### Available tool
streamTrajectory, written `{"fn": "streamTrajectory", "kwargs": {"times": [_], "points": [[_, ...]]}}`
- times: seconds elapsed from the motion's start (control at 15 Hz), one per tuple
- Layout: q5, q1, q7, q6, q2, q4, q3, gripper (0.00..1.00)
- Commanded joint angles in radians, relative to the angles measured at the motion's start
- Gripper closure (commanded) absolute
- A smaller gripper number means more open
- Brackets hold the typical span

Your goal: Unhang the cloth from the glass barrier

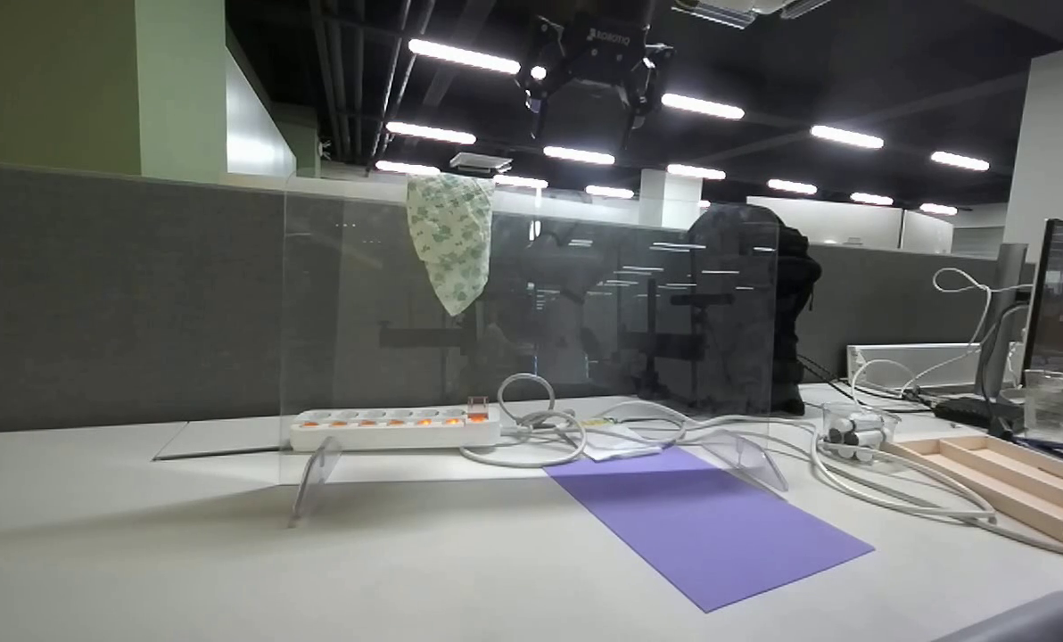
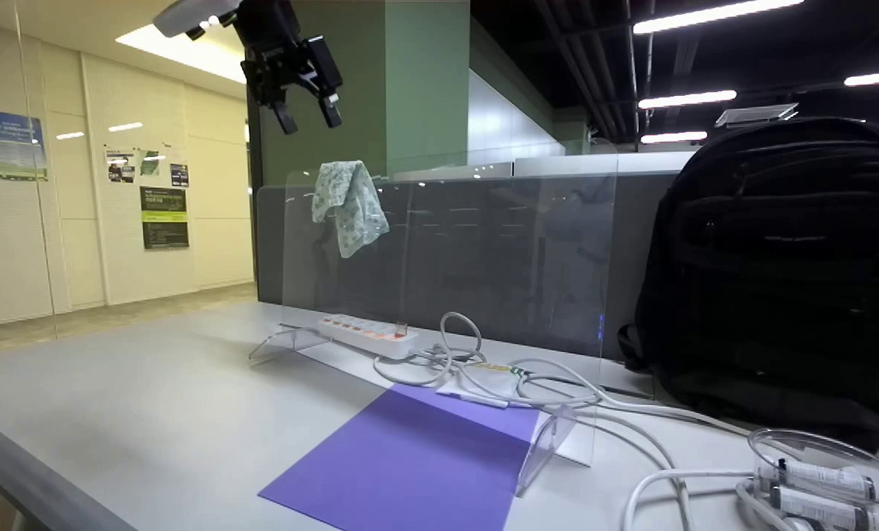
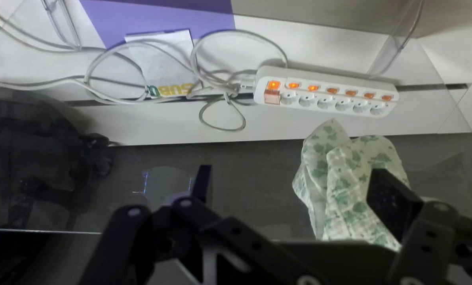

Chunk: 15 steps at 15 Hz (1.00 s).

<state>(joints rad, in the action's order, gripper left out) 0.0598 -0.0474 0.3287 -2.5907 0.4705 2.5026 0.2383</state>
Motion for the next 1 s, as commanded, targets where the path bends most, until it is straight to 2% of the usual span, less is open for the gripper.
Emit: {"fn": "streamTrajectory", "kwargs": {"times": [0.0,0.13,0.2,0.27,0.4,0.6,0.93], "points": [[0.006,-0.006,0.011,-0.056,-0.084,-0.071,-0.018,0.0],[-0.06,0.047,-0.068,-0.032,-0.135,-0.112,-0.065,0.0],[-0.132,0.096,-0.129,0.027,-0.141,-0.13,-0.105,0.0],[-0.057,0.041,-0.059,-0.036,-0.095,-0.063,-0.058,0.0],[-0.112,0.081,-0.115,-0.006,-0.127,-0.095,-0.093,0.0],[-0.117,0.091,-0.123,0.0,-0.138,-0.106,-0.101,0.0],[-0.035,0.032,-0.038,-0.132,-0.222,-0.146,-0.071,0.0]]}}
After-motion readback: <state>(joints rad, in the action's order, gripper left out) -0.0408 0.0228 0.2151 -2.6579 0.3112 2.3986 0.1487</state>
